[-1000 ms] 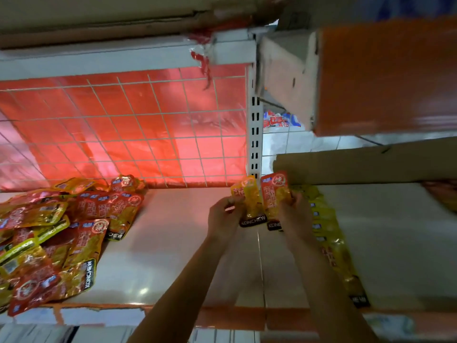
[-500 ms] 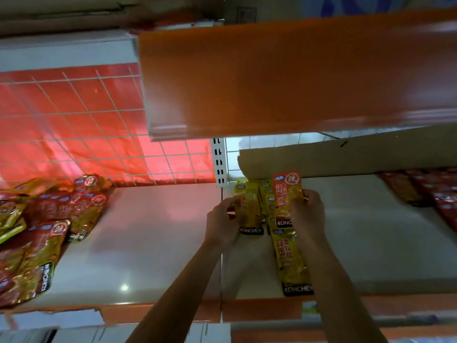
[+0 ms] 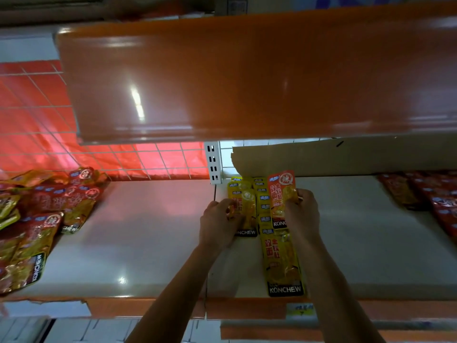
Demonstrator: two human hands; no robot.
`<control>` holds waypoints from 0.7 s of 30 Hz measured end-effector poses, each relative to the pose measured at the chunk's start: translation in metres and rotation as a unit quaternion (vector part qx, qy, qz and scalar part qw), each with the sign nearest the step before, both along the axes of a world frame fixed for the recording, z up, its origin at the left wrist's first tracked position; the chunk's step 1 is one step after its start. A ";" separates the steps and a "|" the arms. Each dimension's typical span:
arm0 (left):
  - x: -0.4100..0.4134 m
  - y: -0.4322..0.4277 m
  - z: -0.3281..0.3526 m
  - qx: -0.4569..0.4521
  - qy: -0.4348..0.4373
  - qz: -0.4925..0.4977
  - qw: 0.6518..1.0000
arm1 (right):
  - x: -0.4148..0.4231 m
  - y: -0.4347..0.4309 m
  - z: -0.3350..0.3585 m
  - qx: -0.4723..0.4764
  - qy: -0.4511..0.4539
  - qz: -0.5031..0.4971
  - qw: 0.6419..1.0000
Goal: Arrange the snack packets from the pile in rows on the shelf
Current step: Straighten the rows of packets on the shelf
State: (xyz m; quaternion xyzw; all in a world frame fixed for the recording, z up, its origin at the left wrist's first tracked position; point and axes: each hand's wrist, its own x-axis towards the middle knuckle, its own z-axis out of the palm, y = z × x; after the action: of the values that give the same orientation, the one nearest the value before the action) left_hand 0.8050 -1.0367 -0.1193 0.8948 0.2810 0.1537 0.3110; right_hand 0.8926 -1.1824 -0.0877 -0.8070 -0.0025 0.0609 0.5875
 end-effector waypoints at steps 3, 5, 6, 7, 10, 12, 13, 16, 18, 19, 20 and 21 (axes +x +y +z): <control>0.005 0.000 0.001 0.015 0.011 0.030 0.999 | 0.000 -0.001 0.000 -0.005 -0.006 0.004 1.000; 0.011 0.001 0.002 0.017 0.003 0.052 0.998 | 0.000 -0.001 0.000 -0.004 -0.008 0.007 1.000; 0.015 0.001 0.003 0.019 -0.006 0.050 0.999 | 0.000 -0.001 0.001 -0.004 -0.010 0.008 1.000; 0.018 0.002 0.004 0.022 -0.016 0.041 0.999 | 0.001 -0.002 0.001 -0.006 -0.013 0.009 1.000; 0.028 0.002 0.006 0.045 -0.007 0.021 0.999 | 0.001 -0.003 0.001 -0.007 -0.015 0.017 1.000; 0.033 0.002 0.003 0.075 0.020 0.022 0.997 | 0.002 -0.003 0.001 -0.004 -0.013 0.019 1.000; 0.035 0.001 0.002 0.084 0.026 0.024 0.996 | 0.002 -0.004 0.001 -0.002 -0.012 0.018 1.000; 0.038 -0.003 -0.002 0.096 0.036 0.039 0.994 | 0.004 -0.005 0.000 0.003 -0.012 0.015 1.000; 0.039 -0.005 -0.004 0.105 0.039 0.052 0.992 | 0.005 -0.005 -0.001 0.005 -0.010 0.015 1.000; 0.039 -0.006 -0.004 0.107 0.037 0.060 0.992 | 0.005 -0.006 -0.002 0.004 -0.010 0.016 1.000; 0.039 -0.008 -0.004 0.108 0.035 0.064 0.991 | 0.005 -0.006 -0.002 0.001 -0.011 0.016 1.000; 0.040 -0.008 -0.005 0.109 0.034 0.065 0.991 | 0.005 -0.006 -0.003 -0.001 -0.011 0.017 1.000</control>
State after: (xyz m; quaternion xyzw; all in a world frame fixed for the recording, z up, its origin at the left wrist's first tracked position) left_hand 0.8448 -1.0447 -0.1239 0.9080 0.3303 0.1725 0.1917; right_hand 0.8979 -1.1887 -0.0905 -0.8081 -0.0223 0.0617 0.5854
